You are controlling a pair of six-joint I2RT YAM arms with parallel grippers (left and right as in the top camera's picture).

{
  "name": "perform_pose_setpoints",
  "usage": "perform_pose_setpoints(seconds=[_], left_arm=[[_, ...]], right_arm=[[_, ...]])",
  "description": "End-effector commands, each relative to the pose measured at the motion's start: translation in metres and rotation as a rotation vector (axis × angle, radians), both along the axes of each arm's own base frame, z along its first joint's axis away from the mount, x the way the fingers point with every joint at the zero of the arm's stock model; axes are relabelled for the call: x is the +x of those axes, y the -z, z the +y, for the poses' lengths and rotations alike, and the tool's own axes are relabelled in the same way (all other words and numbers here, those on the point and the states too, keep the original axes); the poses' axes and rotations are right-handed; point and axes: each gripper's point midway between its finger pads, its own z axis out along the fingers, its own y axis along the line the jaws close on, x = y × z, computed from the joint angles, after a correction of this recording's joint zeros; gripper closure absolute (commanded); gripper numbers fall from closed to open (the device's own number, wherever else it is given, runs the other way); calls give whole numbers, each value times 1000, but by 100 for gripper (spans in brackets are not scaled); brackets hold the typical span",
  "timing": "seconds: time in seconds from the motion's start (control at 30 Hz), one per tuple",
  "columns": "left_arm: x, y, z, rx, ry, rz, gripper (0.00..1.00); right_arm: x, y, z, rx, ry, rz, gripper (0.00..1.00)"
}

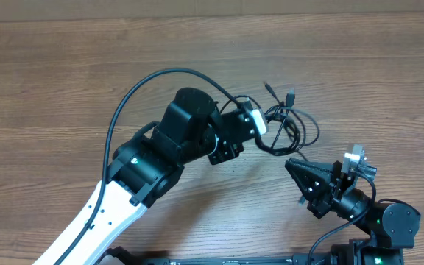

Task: Untangle cables

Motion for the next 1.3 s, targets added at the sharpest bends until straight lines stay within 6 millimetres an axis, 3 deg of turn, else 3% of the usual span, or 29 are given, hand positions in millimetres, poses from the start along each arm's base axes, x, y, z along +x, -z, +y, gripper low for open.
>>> perform_pose_setpoints(seconds=[0.0, 0.33, 0.73, 1.07, 1.27], left_arm=[[2, -7, -13, -121, -65, 122, 96], [-13, 23, -50, -121, -55, 265, 96], [-14, 23, -53, -110, -68, 241, 96], [-29, 20, -62, -141, 17, 294, 96], [-36, 19, -66, -155, 55, 313, 96]], right_arm=[[-2, -12, -1, -6, 7, -43, 93], [1, -10, -3, -3, 27, -29, 90], [19, 5, -16, 12, 145, 63, 87], [23, 10, -21, 14, 179, 93, 86], [24, 10, -22, 15, 186, 94, 96]])
